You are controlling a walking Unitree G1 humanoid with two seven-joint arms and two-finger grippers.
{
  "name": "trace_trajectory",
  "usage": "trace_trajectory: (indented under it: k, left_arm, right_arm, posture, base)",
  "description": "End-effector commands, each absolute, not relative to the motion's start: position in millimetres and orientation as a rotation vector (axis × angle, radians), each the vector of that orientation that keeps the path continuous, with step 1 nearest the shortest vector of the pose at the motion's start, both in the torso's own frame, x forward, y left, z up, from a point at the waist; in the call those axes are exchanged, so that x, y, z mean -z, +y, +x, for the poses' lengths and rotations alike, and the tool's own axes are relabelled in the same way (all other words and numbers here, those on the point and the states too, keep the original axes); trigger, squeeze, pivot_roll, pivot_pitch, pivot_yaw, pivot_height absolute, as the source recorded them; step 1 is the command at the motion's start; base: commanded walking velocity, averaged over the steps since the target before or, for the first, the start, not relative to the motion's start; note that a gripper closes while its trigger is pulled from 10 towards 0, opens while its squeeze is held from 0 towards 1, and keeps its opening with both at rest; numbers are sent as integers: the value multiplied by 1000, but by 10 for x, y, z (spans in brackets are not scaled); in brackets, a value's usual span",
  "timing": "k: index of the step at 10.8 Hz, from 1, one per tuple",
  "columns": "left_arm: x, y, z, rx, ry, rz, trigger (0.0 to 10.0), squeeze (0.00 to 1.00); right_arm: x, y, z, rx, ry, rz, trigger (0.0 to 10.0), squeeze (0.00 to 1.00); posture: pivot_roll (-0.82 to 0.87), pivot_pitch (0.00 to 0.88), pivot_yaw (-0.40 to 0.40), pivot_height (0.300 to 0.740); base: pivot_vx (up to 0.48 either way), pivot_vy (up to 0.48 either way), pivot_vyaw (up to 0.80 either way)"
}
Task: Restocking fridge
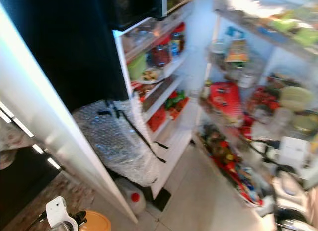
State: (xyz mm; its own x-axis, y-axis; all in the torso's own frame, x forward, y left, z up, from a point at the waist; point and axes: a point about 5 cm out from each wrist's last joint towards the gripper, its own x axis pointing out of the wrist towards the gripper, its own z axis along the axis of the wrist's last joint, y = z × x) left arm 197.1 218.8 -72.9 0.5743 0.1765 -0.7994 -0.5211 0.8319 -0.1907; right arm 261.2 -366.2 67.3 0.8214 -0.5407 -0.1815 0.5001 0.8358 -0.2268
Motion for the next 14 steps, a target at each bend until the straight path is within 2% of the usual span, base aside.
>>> trace_trajectory:
  k: [1,2,4,6,7,9,10,11,12,13,14]
  left_arm:
    - [728,2243,1949,-428,872,-409,10000,0]
    - [728,2244,1948,-426,872,-407,10000,0]
    - [730,2244,1945,-422,875,-402,10000,0]
    - [732,2237,1945,-414,879,-397,10000,0]
    - [730,2230,1951,-405,881,-391,10000,0]
    - [728,2227,1956,-405,876,-401,10000,0]
    - [728,2228,1956,-404,877,-400,10000,0]
    - [730,2233,1950,-404,879,-397,10000,0]
    - [738,2233,1937,-402,886,-394,10000,0]
    - [743,2232,1928,-399,892,-390,10000,0]
    - [745,2256,1912,-407,894,-377,10000,0]
  right_arm:
    - [-718,-3816,2518,615,245,-174,10000,0]
    - [-747,-4020,2344,688,270,-186,10000,0]
    - [-761,-4268,2065,783,322,-217,10000,0]
    - [-626,-4321,1860,816,408,-209,10000,0]
    - [-423,-4176,1832,774,469,-174,10000,0]
    - [110,-3648,1795,661,627,-48,10000,0]
    - [192,-3552,1782,638,659,-25,10000,0]
    - [362,-3338,1742,579,728,26,10000,0]
    - [694,-2833,1600,398,898,79,10000,0]
    - [840,-2529,1504,239,985,44,10000,0]
    - [862,-2435,1508,239,969,94,10000,0]
  posture:
    - [-130,33,80,740]
    - [-134,34,82,740]
    - [-140,35,83,740]
    - [-143,33,82,740]
    - [-138,27,84,740]
    - [-124,16,82,740]
    - [-125,15,82,740]
    - [-125,11,79,740]
    - [-108,5,71,740]
    - [-103,3,71,740]
    - [-105,4,71,740]
  base:
    - [0,0,0]
    - [0,0,0]
    - [0,0,0]
    - [0,0,0]
    - [0,0,0]
    - [0,0,0]
    - [0,0,0]
    - [0,0,0]
    - [0,0,0]
    - [0,0,0]
    - [0,0,0]
